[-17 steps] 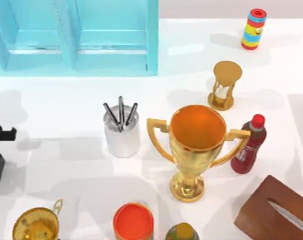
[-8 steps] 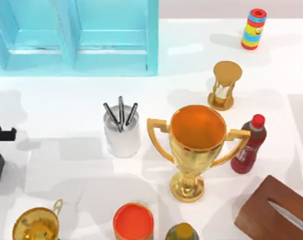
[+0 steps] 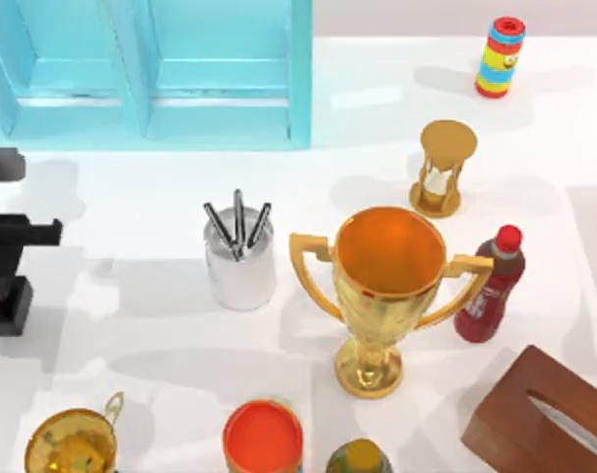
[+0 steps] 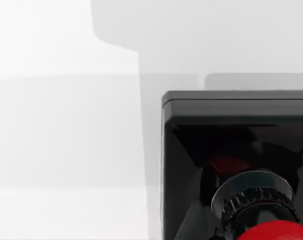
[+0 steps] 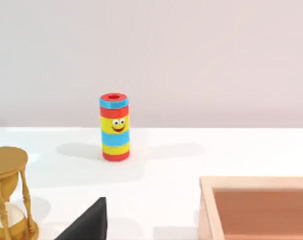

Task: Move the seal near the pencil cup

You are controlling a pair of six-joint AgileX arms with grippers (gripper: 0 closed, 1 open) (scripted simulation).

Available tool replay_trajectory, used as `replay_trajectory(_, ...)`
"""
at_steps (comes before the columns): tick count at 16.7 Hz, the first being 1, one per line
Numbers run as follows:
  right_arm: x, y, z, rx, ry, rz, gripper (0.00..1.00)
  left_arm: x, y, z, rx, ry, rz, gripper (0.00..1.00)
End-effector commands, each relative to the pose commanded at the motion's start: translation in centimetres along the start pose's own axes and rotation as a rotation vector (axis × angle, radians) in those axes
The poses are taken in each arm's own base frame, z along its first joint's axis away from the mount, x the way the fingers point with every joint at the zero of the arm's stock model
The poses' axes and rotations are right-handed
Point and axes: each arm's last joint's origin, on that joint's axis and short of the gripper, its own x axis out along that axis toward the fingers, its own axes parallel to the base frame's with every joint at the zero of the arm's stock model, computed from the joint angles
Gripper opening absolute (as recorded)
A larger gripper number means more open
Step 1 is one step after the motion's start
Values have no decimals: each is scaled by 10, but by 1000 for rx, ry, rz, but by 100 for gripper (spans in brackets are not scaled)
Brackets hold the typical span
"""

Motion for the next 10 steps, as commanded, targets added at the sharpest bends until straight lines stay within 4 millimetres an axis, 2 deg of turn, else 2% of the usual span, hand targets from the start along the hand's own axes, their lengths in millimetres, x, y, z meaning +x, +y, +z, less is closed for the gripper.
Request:
replay_trajectory(3,0,0,0,0,0,0,100,-41,-42,6,2,18,1,0)
replay_trajectory(6,0,0,0,0,0,0,100,-83,-84,-2,-3,26,4,0)
replay_trajectory(8,0,0,0,0,0,0,100,-104,-103,-9,-5,12,1,0)
replay_trajectory(10,0,0,0,0,0,0,100,-112,-109,-13,-5,3,-1,0)
